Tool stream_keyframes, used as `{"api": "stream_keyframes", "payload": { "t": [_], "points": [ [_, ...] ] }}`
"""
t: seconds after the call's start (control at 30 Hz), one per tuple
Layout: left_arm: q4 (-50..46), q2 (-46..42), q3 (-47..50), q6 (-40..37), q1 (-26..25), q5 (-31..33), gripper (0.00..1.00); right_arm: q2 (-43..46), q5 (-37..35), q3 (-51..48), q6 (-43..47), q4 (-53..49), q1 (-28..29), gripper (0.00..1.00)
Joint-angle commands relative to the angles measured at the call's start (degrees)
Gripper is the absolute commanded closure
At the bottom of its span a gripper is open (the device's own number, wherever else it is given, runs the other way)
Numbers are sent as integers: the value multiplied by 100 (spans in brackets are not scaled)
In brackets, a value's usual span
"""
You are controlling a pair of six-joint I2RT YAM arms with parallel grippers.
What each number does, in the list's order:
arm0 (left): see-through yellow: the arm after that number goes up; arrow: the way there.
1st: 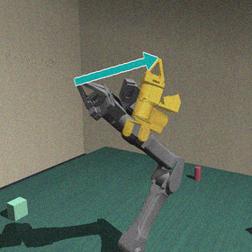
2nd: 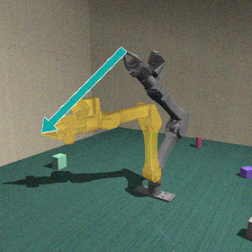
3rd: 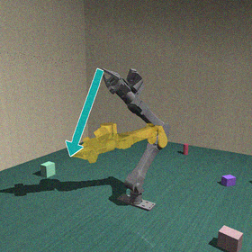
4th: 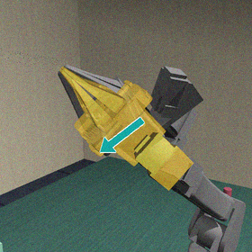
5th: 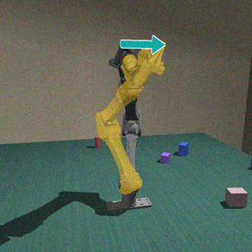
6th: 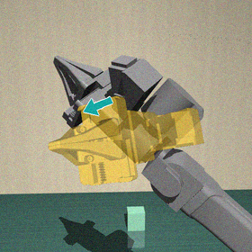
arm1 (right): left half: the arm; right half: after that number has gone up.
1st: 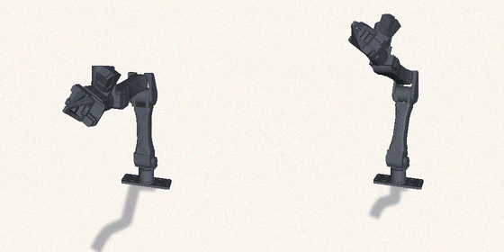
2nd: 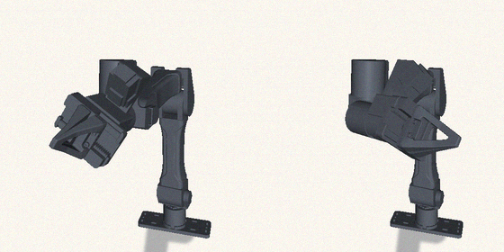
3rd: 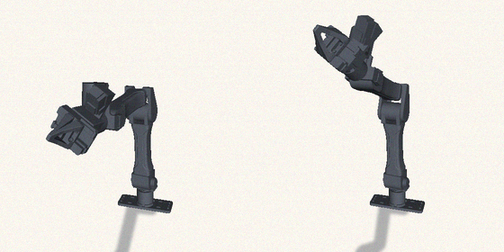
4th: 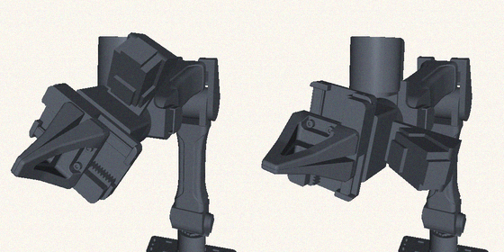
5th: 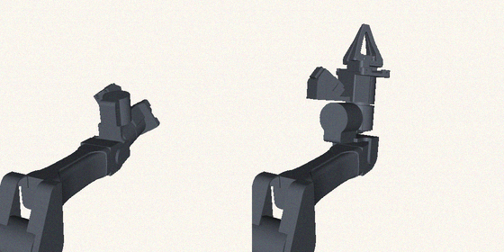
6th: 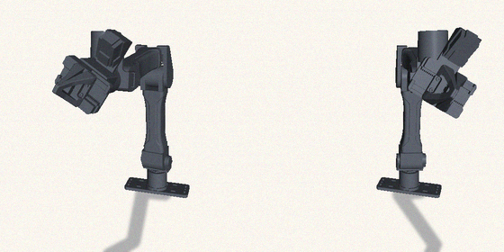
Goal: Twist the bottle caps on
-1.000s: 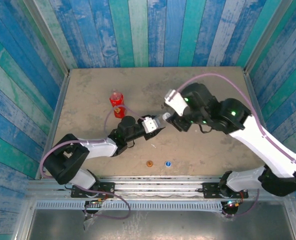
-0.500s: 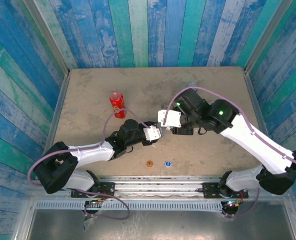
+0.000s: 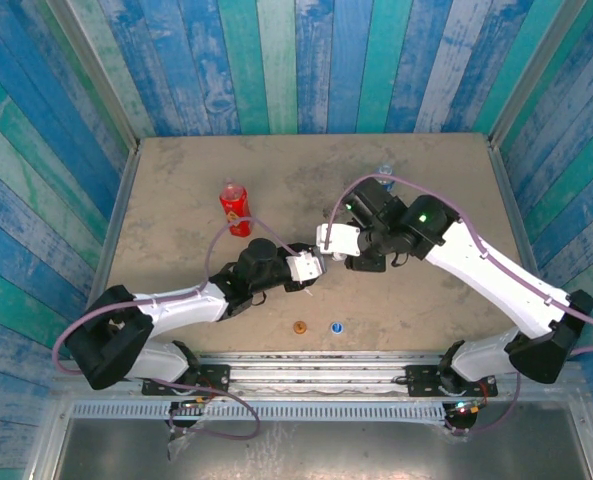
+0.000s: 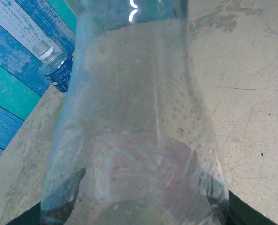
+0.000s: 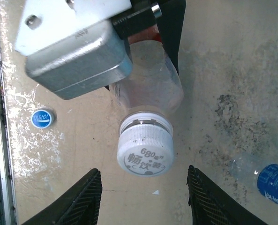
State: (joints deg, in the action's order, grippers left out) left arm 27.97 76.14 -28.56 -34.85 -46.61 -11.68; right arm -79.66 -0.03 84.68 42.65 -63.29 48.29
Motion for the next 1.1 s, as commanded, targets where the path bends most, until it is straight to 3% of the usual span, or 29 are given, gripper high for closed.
{"api": "stream_keyframes", "payload": {
  "t": [0.0,0.27,0.7,0.83,1.0,1.07],
  "points": [
    [-89,-258,-166,22,-24,-88,45,-57,201,22,1226,-102,-57,52],
    [-239,-253,-243,57,-24,-149,45,-224,302,31,1272,2,-109,56],
    [-122,-174,-247,92,-24,-10,45,-194,610,30,713,-67,-127,72],
    [-99,7,-384,7,-23,95,45,-135,758,-4,-488,-50,-128,75],
    [-79,98,-540,-4,-24,66,46,-24,715,-118,-3275,401,-128,69],
    [-145,141,-614,4,-23,43,46,-53,838,-111,-4730,635,-131,74]
  ]
}}
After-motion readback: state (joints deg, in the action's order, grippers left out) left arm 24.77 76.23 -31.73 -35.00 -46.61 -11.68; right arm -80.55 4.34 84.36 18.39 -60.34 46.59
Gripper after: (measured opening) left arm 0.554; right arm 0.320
